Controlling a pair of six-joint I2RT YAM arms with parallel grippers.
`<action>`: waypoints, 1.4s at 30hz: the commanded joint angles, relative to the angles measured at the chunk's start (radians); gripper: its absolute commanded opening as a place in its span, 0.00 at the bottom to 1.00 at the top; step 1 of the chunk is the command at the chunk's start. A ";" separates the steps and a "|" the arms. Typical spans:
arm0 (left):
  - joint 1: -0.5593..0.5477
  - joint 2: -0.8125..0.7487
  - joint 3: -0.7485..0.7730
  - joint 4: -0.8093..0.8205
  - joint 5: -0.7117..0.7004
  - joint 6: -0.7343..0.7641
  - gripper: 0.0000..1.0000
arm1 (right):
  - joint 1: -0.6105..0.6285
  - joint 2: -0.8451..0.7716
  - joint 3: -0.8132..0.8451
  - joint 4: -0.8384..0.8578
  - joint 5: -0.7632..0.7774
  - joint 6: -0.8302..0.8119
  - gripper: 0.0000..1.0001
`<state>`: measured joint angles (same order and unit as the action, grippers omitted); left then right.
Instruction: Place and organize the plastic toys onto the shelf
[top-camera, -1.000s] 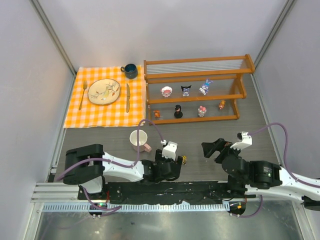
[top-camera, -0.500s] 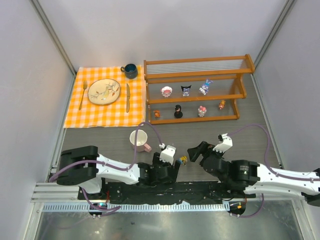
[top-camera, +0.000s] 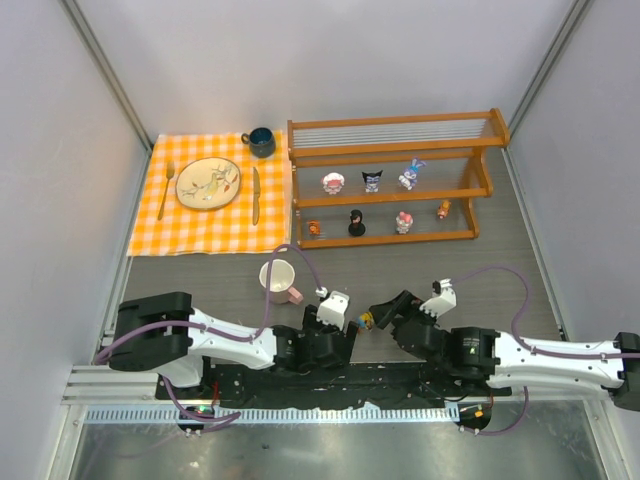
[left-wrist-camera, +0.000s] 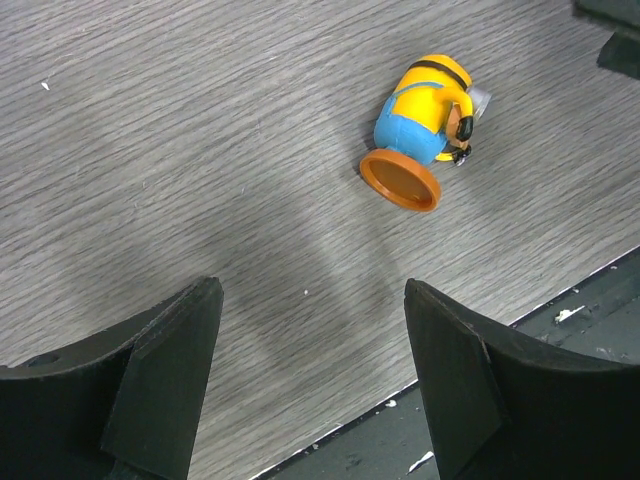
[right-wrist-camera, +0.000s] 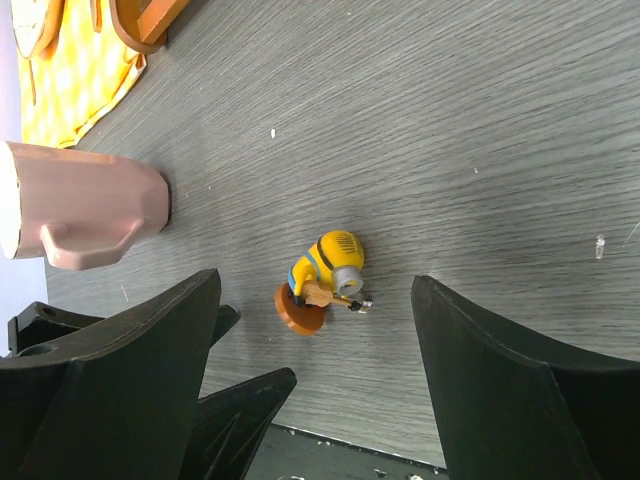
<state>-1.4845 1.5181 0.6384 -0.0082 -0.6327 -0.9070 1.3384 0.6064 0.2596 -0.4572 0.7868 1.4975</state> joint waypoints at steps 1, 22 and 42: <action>-0.005 -0.022 -0.002 0.033 -0.038 0.010 0.78 | -0.015 0.010 -0.005 0.098 -0.006 0.038 0.83; -0.003 -0.050 -0.036 0.045 -0.053 -0.010 0.78 | -0.248 0.262 -0.072 0.453 -0.342 -0.108 0.83; -0.005 -0.058 -0.059 0.056 -0.056 -0.023 0.78 | -0.248 0.348 -0.088 0.548 -0.393 -0.111 0.61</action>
<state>-1.4845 1.4811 0.5873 0.0139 -0.6537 -0.9142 1.0908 0.9535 0.1802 0.0963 0.3939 1.3903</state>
